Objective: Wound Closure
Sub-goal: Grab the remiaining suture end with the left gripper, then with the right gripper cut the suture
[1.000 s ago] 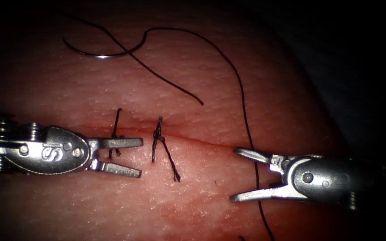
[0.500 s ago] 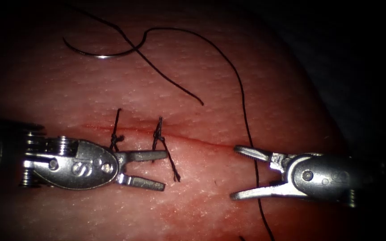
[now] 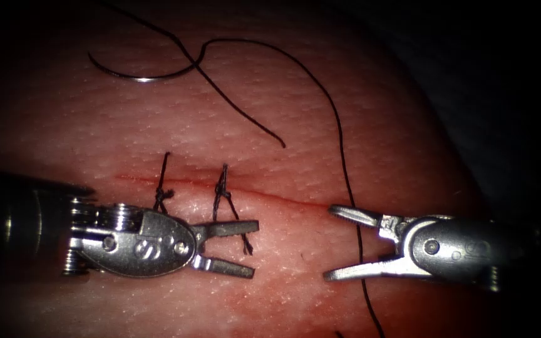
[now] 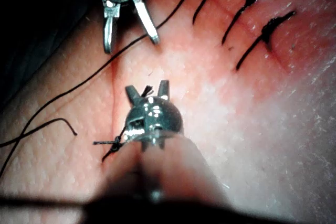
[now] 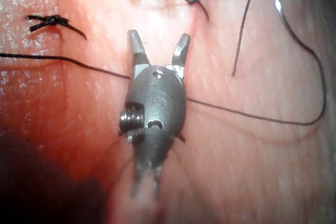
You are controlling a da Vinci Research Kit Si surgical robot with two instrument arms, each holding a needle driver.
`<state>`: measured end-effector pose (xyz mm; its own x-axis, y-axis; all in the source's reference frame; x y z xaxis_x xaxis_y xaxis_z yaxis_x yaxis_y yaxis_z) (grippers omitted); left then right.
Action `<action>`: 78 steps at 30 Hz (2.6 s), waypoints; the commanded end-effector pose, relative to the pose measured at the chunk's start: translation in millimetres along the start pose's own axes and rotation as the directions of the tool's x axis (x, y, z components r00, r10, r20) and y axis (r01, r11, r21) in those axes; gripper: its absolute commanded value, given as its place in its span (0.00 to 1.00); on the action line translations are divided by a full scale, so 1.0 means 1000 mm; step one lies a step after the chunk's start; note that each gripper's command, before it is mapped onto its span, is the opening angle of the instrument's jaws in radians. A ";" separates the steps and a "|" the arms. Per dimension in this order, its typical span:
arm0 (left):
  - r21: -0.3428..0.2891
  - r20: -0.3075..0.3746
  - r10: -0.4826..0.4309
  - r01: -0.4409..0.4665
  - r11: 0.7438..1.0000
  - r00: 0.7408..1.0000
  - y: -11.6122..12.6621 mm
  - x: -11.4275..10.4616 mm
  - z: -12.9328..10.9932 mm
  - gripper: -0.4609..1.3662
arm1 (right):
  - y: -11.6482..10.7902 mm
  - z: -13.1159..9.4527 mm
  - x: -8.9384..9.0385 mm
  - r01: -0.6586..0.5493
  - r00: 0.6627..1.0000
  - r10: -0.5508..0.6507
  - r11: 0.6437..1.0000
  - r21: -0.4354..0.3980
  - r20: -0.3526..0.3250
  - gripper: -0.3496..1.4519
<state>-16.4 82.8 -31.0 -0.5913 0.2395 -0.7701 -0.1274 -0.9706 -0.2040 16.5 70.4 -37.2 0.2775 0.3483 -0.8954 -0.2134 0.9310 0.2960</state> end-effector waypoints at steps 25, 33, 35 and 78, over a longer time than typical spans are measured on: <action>-0.023 -0.037 0.037 -0.038 0.999 0.999 -0.0012 -0.0002 0.0002 0.06 | 0.0000 0.0005 -0.0004 0.002 1.000 -0.002 1.000 0.007 -0.001 0.91; -0.026 -0.045 0.038 -0.039 0.999 0.998 -0.0014 -0.0003 -0.0003 0.06 | 0.0013 0.0041 -0.0011 0.046 0.997 -0.047 0.999 -0.014 -0.067 0.93; -0.028 -0.047 0.039 -0.040 0.999 0.998 -0.0014 -0.0003 -0.0006 0.06 | 0.0012 0.0055 -0.0013 0.060 0.995 -0.060 0.998 -0.001 -0.084 0.92; -0.033 -0.059 0.043 -0.045 0.998 0.997 -0.0011 0.0004 -0.0016 0.06 | -0.0012 0.0165 -0.0010 0.343 0.910 -0.333 0.939 -0.003 -0.248 0.84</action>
<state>-15.3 84.0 -32.1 -0.5482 0.1987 -0.8124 -0.0775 -0.9793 -0.1872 32.1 70.7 -31.3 0.0862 -0.0211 -0.9961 -0.1110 0.9933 -0.0307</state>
